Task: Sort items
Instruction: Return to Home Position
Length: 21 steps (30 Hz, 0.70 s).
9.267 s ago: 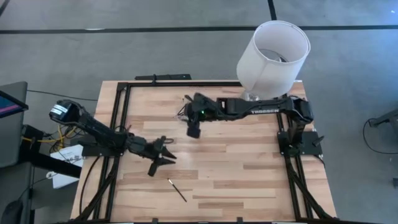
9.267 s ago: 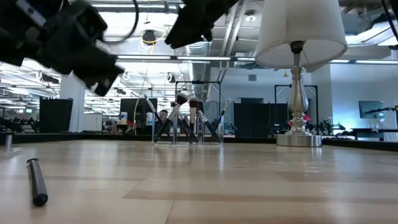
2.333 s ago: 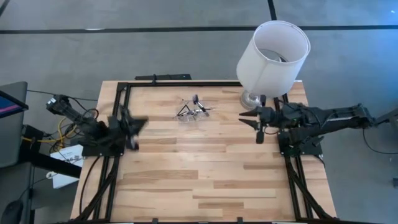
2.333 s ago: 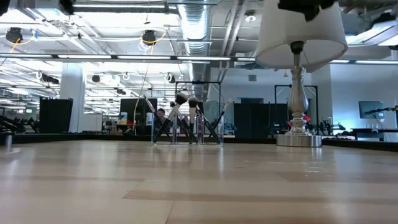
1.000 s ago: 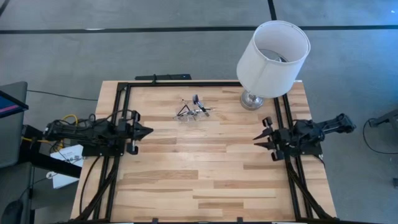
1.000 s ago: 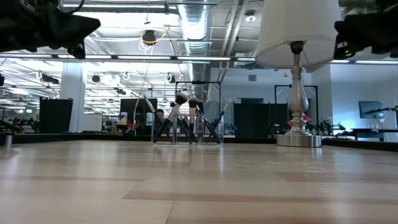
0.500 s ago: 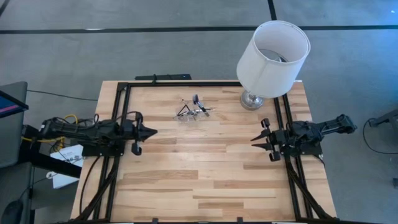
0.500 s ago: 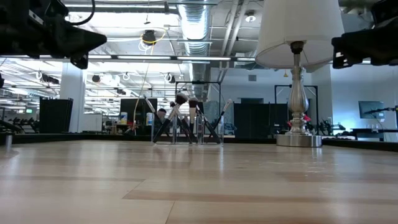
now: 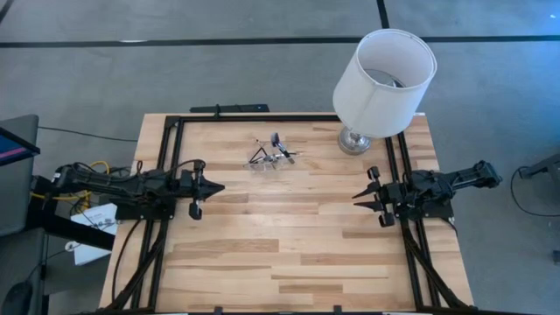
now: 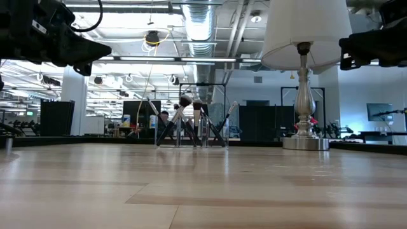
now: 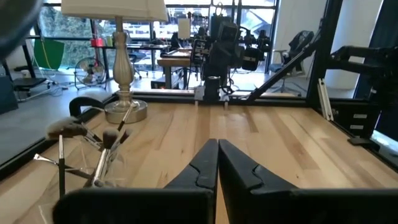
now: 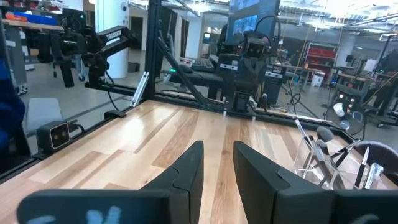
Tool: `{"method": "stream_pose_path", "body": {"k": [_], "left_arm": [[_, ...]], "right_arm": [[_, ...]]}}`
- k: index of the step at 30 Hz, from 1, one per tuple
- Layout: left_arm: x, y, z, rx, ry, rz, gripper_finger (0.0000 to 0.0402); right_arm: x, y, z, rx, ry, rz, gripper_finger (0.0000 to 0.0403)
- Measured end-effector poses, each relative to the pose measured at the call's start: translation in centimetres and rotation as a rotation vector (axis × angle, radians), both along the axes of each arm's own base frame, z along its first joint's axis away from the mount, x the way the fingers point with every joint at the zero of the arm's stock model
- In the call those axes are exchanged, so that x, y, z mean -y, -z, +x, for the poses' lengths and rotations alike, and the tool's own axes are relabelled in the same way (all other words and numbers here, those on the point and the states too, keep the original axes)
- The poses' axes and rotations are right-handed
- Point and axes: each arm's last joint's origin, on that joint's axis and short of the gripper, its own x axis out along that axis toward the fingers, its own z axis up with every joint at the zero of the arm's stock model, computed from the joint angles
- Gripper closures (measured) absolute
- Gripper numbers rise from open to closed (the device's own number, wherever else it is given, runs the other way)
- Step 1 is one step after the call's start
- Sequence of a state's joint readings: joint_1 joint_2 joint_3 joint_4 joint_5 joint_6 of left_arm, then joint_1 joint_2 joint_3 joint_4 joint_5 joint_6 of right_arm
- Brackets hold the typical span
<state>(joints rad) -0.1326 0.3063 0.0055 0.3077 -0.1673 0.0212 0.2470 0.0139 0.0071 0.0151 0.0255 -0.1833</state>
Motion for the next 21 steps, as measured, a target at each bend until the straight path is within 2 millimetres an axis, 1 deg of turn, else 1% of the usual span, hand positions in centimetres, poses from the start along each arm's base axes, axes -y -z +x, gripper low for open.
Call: {"method": "stream_pose_path", "body": {"k": [21], "left_arm": [[0.0, -0.05, 0.02, 0.004, 0.0, -0.001, 0.0392]], "right_arm": [[0.0, 0.03, 0.0, -0.001, 0.0, 0.0, 0.0324]]}}
